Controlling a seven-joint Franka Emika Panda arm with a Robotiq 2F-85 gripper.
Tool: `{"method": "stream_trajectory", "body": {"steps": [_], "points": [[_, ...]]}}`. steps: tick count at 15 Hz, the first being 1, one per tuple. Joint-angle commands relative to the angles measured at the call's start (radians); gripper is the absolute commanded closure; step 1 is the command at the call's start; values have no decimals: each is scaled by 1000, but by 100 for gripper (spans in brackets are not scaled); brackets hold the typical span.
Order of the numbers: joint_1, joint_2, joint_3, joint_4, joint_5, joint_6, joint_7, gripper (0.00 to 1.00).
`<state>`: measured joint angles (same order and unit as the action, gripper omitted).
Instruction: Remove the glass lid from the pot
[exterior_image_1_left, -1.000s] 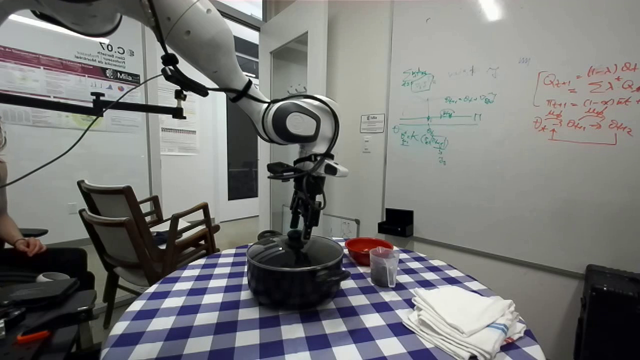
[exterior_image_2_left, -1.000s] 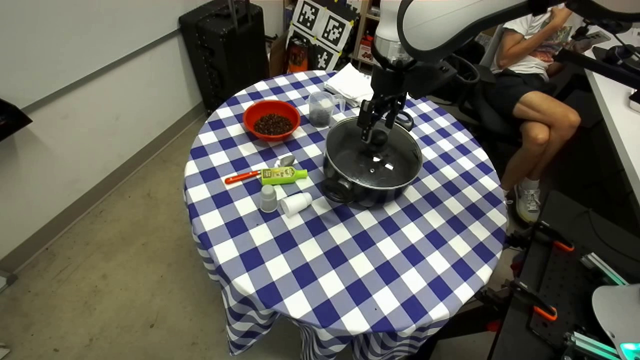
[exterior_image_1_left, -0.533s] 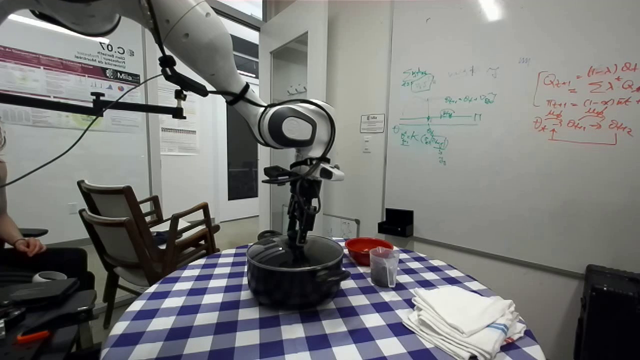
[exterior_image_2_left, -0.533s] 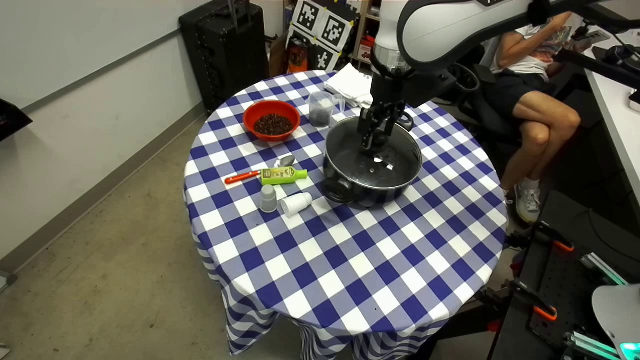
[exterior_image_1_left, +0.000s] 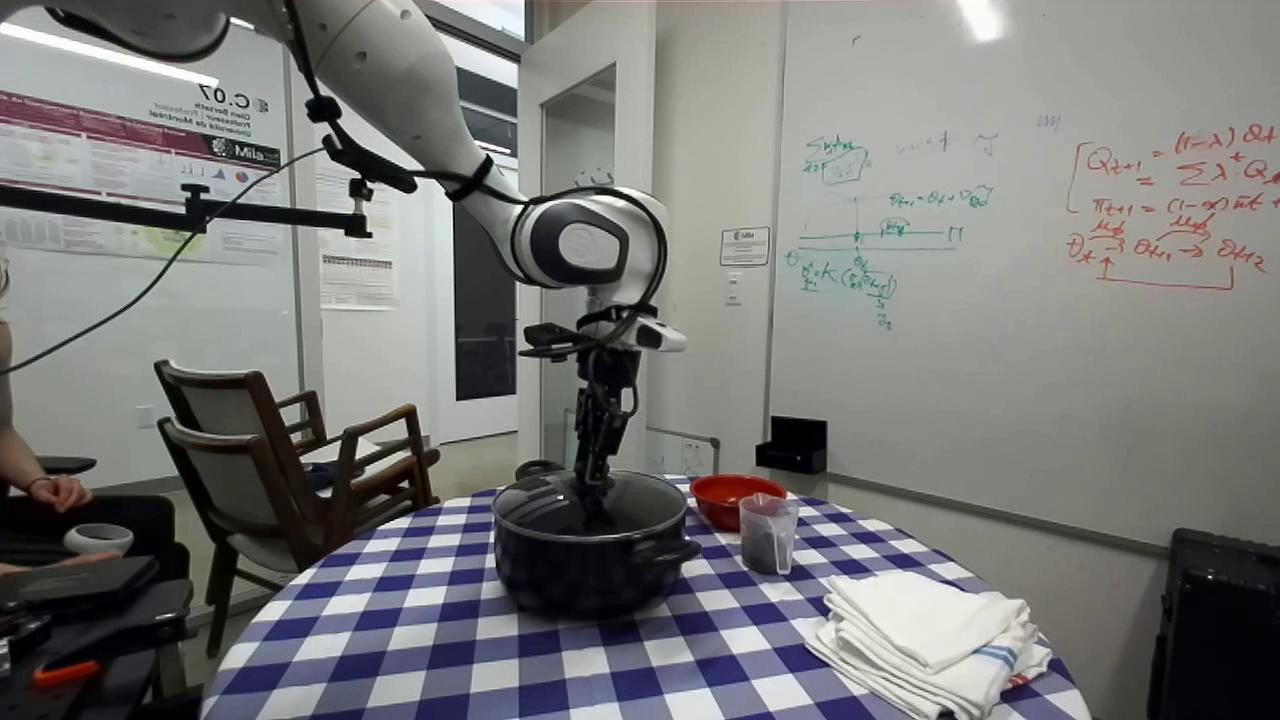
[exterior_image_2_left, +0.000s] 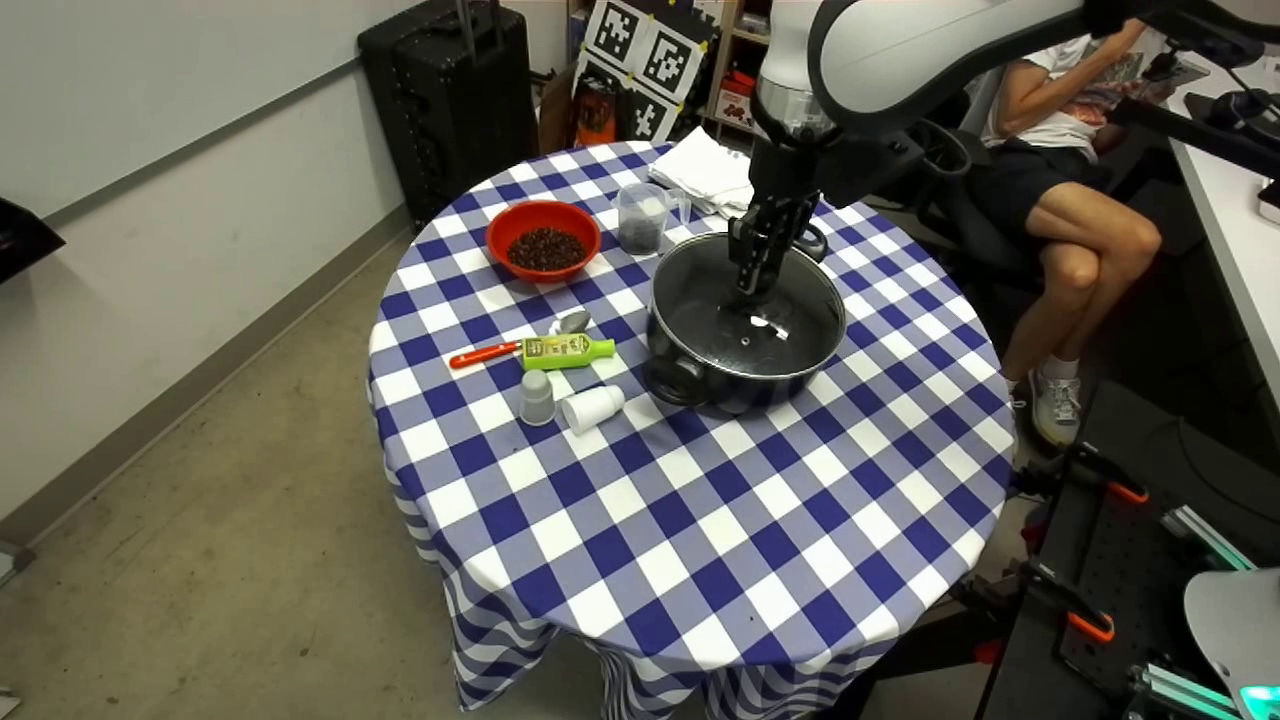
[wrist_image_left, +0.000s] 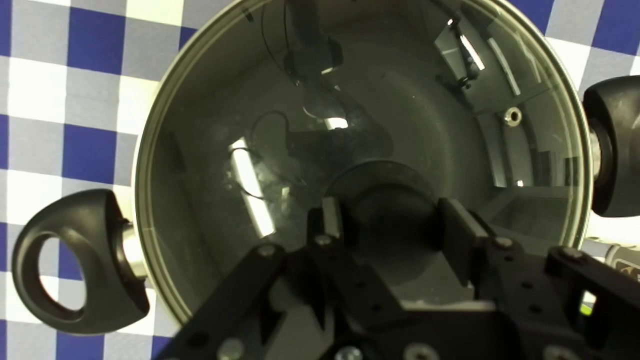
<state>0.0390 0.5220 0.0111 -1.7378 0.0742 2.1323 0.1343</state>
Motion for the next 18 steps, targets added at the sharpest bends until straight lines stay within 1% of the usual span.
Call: {"method": "stream_trajectory", "body": {"steps": [1,3,8,10,14,18], "points": [[2,-55,-1,-49,2,25,4,75],[-2,-103,0,-69,2,38,-6,75],[-37,-301,1,-139,28,88,-63,75],[-50,-397,-16,-186,18,99,-50,75],[-97,-587,-56,-297,35,62,-55,75],[-134,-708,-103,-425,42,63,-48,75]]}}
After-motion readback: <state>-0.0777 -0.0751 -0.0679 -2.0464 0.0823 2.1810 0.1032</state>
